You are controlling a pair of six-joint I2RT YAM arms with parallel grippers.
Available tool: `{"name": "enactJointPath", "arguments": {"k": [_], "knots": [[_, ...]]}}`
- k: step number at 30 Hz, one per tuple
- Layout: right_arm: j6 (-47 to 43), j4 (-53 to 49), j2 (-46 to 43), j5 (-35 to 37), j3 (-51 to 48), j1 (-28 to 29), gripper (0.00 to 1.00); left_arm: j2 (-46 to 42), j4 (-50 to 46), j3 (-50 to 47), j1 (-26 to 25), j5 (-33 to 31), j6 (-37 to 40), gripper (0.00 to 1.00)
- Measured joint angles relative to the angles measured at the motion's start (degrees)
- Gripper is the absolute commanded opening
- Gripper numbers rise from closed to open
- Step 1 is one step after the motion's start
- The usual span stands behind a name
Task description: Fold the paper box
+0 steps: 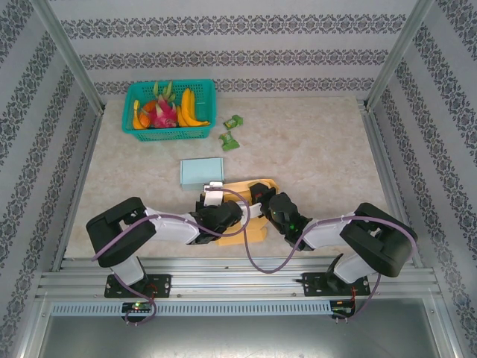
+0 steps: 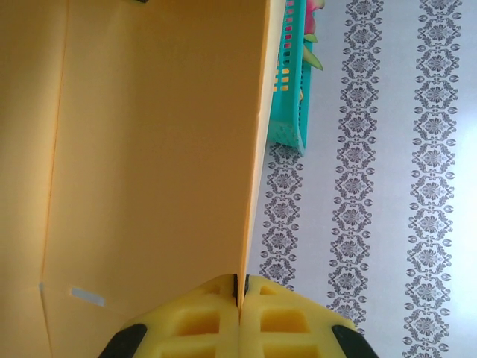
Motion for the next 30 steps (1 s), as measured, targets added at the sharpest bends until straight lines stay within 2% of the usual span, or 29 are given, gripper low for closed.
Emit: {"name": "enactJointPath", "arguments": {"k": [6,8,11,17,22,30], "knots": [[1.8,0.0,0.1,1.7,0.0,0.4,0.0,0.4,-1.9,1.4,0.0,0.2,-1.6,0.42],[2.4,0.0,0.3,3.0,0.0,0.8,0.0,0.5,-2.4,1.6,0.1,0.8,-1.3,0.49],[3.6,0.0,0.8,4.3,0.0,0.7,0.0,0.5,-2.4,1.6,0.2,3.0,-0.9,0.52],[5.1,-0.1,1.6,5.7,0.5,0.8,0.0,-2.7,3.0,-3.5,0.1,10.3,2.2,0.55],[6.5,-0.7,2.9,8.0,2.0,1.3,0.0,-7.0,5.7,-6.9,-0.8,13.6,4.3,0.56],[7.3,-1.1,3.8,9.7,2.8,2.5,0.0,-12.0,6.9,-9.9,-1.0,13.7,6.0,0.55]]}}
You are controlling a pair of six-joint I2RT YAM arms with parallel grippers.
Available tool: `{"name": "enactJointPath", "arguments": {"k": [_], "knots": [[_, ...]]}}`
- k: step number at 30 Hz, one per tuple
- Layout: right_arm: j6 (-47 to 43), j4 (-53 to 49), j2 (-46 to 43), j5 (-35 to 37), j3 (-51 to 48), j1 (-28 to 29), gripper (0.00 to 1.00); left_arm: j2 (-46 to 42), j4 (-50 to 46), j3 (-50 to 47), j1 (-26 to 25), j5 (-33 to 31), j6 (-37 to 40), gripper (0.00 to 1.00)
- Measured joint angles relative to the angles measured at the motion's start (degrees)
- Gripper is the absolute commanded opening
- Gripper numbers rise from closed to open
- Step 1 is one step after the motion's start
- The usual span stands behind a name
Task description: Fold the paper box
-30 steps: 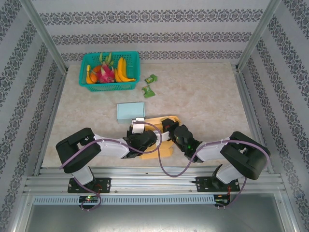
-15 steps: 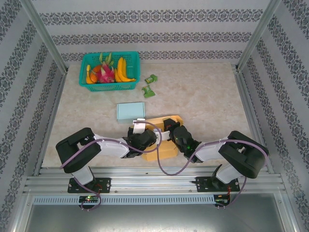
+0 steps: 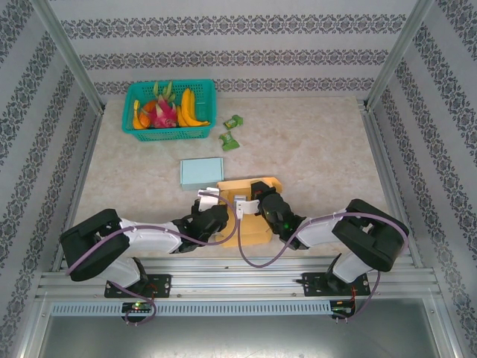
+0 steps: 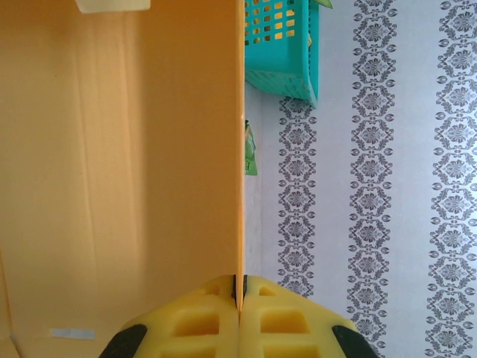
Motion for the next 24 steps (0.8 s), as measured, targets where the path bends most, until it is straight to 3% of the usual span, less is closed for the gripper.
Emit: {"name": "enactJointPath", "arguments": {"k": [16,20,24], "knots": [[1.4,2.1,2.2,2.7,0.5,2.5,0.0,6.9,7.3,3.5,0.1,-2.6,6.8,0.32],[-0.6,7.6,5.3,4.8,-0.2,3.3,0.0,9.8,7.8,4.3,0.4,-6.1,7.0,0.15],[-1.2,10.4,6.7,5.7,-0.5,3.5,0.0,11.8,8.9,5.0,1.0,-9.5,5.4,0.06]]}}
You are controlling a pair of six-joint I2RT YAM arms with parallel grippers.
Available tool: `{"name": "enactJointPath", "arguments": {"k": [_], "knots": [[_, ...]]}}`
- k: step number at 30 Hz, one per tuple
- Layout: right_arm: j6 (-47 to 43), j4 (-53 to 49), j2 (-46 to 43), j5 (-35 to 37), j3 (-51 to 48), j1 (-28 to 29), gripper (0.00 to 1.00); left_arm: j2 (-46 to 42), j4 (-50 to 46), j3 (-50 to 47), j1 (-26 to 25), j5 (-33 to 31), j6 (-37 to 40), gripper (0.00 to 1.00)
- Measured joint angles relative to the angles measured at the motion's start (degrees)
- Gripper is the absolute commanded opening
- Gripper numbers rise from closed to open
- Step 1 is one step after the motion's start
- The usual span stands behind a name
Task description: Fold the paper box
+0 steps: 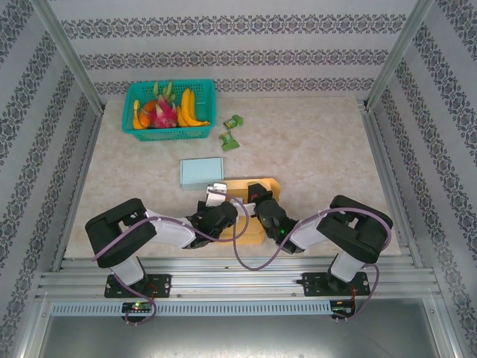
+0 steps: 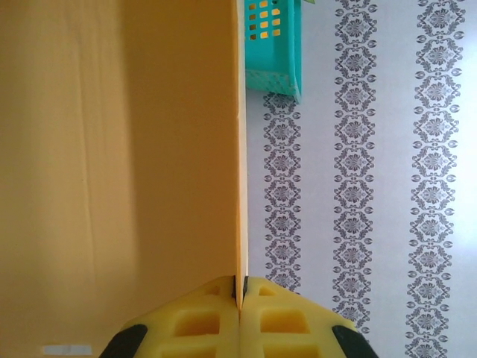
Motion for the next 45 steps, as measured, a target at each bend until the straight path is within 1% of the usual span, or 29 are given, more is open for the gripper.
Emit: {"name": "enactJointPath", "arguments": {"k": [5,10,12,13,16,19,22,24,26,29,32,36,38,40,43,45], "knots": [[0.0,0.6,0.0,-0.4,-0.1,0.0,0.0,0.9,-0.3,0.9,0.3,-1.7,-3.8,0.07],[1.4,0.7,0.0,-0.4,0.0,0.4,0.0,0.9,-3.3,2.4,0.4,-2.3,-6.7,0.07],[3.1,0.7,-0.1,-0.5,0.0,0.4,0.09,1.0,-3.6,2.7,0.6,-2.3,-6.8,0.07],[4.1,0.5,-0.4,-0.8,0.0,0.4,0.16,1.0,-3.6,2.7,0.6,-2.2,-6.7,0.07],[8.4,-2.5,-3.2,-3.3,-0.1,0.6,0.3,1.5,-2.9,2.7,1.4,-2.2,-6.4,0.06],[12.9,-8.6,-7.5,-4.7,-0.6,0.6,0.38,1.5,-1.4,2.6,1.6,-1.8,-5.8,0.05],[16.9,-16.5,-13.2,-6.1,-1.2,0.5,0.42,1.5,-0.7,2.6,1.6,-1.3,-5.4,0.02],[20.0,-22.0,-18.2,-7.2,-1.8,0.2,0.45,1.3,-0.6,2.6,1.7,-1.1,-5.3,0.0],[23.1,-25.7,-23.6,-8.4,-2.4,0.2,0.48,1.1,-0.9,2.6,2.0,-0.5,-5.4,0.0],[29.5,-28.9,-33.2,-10.9,-3.0,0.2,0.52,1.0,-2.5,2.4,2.4,0.5,-5.4,0.0],[37.9,-32.8,-42.3,-11.6,-3.3,-0.9,0.49,-0.5,-3.1,1.6,2.5,2.2,-5.4,0.0],[53.0,-39.5,-52.5,-12.2,-3.3,-1.3,0.48,-3.8,-3.6,-0.7,2.5,5.8,-5.4,0.0],[61.1,-43.9,-55.5,-12.6,-2.6,-1.3,0.48,-5.5,-4.4,-1.4,2.5,7.8,-5.3,0.0],[69.0,-47.4,-56.6,-12.8,-1.0,-1.3,0.47,-6.7,-4.7,-1.7,2.5,9.4,-5.4,0.0],[80.3,-50.4,-55.9,-13.5,1.1,-1.3,0.47,-8.1,-4.6,-2.6,2.5,11.5,-5.2,0.0],[86.8,-51.9,-53.4,-13.9,2.8,-1.3,0.48,-8.5,-4.0,-3.7,2.5,12.8,-4.9,0.0]]}}
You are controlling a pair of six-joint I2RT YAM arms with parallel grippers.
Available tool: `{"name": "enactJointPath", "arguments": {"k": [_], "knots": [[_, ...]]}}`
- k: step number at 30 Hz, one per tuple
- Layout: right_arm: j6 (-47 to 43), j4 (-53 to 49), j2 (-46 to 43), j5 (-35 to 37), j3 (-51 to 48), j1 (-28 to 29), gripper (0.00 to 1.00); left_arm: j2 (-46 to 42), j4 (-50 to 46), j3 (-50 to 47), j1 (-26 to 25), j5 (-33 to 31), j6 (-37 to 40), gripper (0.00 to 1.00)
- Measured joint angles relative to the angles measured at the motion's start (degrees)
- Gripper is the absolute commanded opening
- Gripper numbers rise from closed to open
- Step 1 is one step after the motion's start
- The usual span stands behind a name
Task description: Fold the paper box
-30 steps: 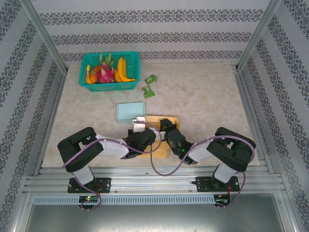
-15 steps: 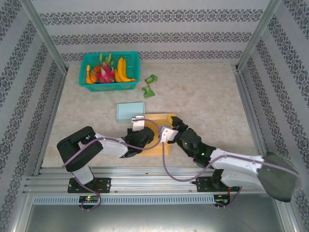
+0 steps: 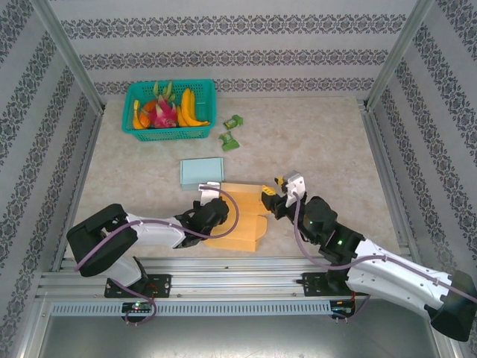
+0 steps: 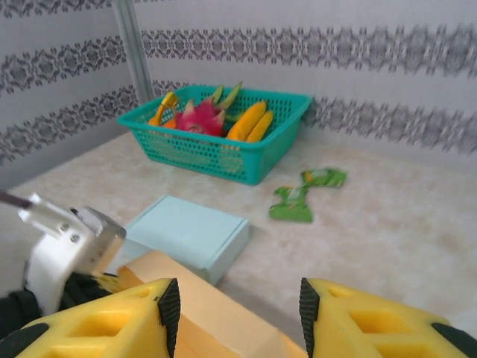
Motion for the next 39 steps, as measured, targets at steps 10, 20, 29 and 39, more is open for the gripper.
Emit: {"name": "enactJointPath", "arguments": {"k": [10,20,29,39], "knots": [[18.1,-6.1,15.2,0.1,7.5,-0.1,0.51,-2.4,4.3,-4.6,0.0,-0.1,0.4,0.0],[23.2,-6.3,22.4,-0.6,7.5,-2.3,0.53,-3.0,5.6,-5.8,0.0,-0.7,0.0,0.0],[26.6,-4.1,26.4,-2.4,7.5,-2.3,0.53,-2.8,5.3,-5.8,0.0,-2.3,-0.9,0.0],[26.5,-5.2,26.9,-2.7,8.6,-2.1,0.52,-0.9,3.0,-3.5,0.0,-5.3,-2.0,0.0]]}}
